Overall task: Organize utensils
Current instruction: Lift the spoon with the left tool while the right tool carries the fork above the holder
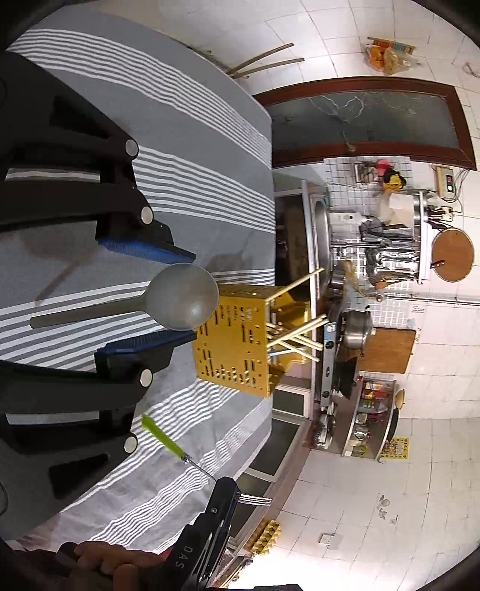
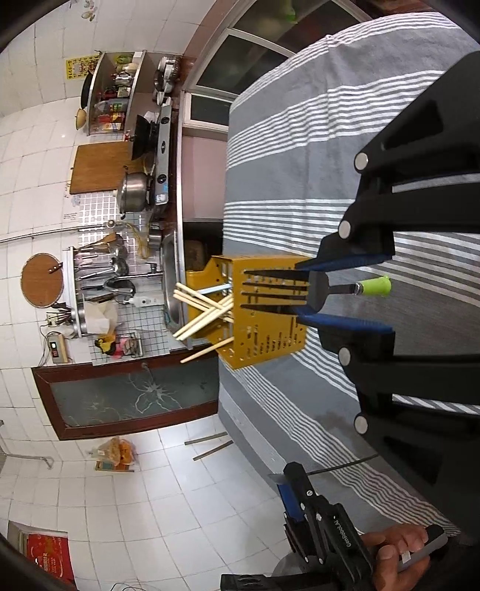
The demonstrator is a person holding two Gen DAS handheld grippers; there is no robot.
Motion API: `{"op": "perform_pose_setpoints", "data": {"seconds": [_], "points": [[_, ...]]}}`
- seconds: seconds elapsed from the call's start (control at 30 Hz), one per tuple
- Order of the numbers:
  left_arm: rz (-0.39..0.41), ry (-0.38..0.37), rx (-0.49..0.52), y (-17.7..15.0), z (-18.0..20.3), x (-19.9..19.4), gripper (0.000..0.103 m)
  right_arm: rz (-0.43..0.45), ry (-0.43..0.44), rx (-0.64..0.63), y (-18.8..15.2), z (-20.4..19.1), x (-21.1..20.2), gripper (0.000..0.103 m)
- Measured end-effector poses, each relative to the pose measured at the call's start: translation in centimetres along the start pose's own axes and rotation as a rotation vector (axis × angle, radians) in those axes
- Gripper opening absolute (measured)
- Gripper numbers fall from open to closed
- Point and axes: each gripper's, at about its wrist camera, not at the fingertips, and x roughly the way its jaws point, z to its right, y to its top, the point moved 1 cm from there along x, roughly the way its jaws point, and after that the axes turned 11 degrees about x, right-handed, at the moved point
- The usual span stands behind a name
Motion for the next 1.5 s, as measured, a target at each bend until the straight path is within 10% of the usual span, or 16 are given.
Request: {"op": "perform_pose_setpoints", "data": {"seconds": [1.5], "points": [[0.271, 0.031, 0.042, 15.8, -0.9, 0.5, 0.035, 0.234, 0.065, -0.053, 13.8, -3.0, 0.1, 0.022]]}}
